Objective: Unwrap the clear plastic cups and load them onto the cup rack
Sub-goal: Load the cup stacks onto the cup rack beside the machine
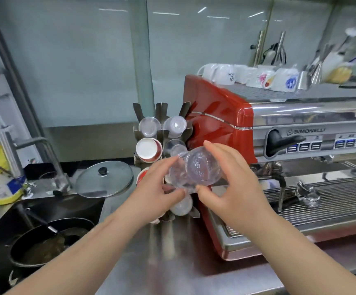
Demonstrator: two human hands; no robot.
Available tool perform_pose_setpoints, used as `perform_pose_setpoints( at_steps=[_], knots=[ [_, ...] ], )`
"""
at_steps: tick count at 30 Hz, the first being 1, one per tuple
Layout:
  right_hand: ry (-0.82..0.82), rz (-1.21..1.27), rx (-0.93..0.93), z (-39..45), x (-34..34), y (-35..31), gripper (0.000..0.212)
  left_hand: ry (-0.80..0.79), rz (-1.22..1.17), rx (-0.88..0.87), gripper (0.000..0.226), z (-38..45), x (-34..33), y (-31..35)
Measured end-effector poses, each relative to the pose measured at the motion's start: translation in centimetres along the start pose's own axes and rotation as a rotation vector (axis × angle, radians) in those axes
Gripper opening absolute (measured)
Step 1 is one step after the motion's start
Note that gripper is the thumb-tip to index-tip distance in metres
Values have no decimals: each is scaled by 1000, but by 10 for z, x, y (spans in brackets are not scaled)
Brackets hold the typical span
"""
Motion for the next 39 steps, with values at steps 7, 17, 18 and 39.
perform_pose_setpoints(
  at_steps=[7,17,18,39],
  knots=[
    [81,-19,60,24,5,-9,75,-51,114,-57,77,40,28,25],
    [142,-34,-57,56,-5,-1,70,-157,417,-131,83,82,40,32],
    [146,-33,-73,58,-7,1,71,-179,432,-151,80,85,40,33],
    [199,-16,-208,86,-52,54,72,-470,565,-279,50,149,31,13]
  ],
)
Point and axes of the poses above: each hand's wrist, its own z-axis towards the middle knuckle, its own x-axis out of the back of the hand, y = z × x, the point moved 7 cm from there along z, towards the middle knuckle, and after that the axes turned 2 degrees about z, right-handed, at the moved point
